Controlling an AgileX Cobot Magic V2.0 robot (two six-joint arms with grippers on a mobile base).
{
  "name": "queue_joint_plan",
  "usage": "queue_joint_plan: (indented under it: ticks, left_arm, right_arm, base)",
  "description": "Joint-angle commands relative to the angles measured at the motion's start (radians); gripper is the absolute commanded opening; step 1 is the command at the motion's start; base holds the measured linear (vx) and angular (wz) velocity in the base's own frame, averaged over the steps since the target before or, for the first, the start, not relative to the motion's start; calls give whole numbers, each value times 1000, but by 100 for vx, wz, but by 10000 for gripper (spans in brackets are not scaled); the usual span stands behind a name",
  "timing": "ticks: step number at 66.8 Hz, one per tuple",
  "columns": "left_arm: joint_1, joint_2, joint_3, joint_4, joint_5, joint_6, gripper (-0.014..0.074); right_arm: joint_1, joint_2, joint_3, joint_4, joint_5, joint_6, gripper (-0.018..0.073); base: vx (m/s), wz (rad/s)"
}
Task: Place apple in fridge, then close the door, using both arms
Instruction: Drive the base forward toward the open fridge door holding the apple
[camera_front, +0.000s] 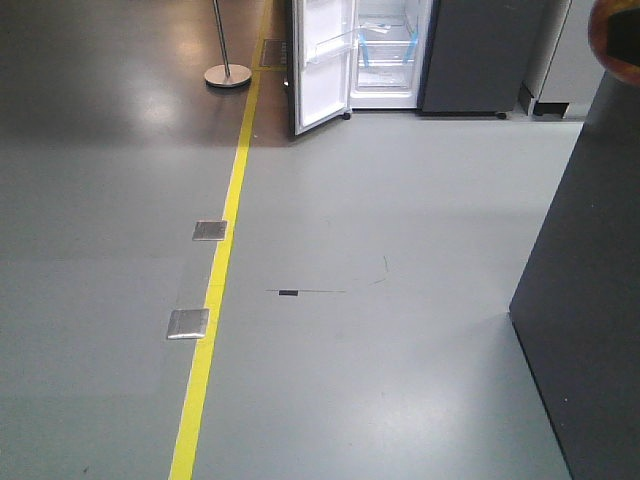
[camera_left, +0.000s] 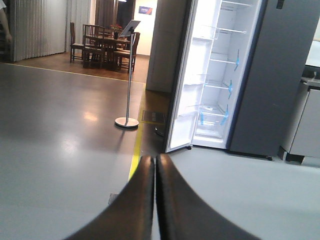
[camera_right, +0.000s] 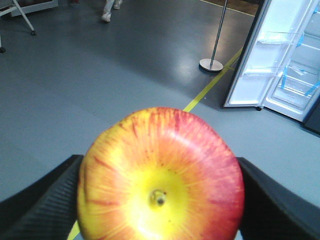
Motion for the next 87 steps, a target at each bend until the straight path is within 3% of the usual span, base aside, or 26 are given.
queue_joint_plan:
  ticks: [1, 87]
  left_arm:
    - [-6, 5, -18, -10, -74, 1, -7]
    - [-6, 5, -18, -10, -74, 1, -7]
  right_arm:
    - [-2, -11, -24, 43, -63, -8, 193]
    - [-2, -11, -24, 43, -62, -8, 193]
  base:
    - [20, -4]
    - [17, 1]
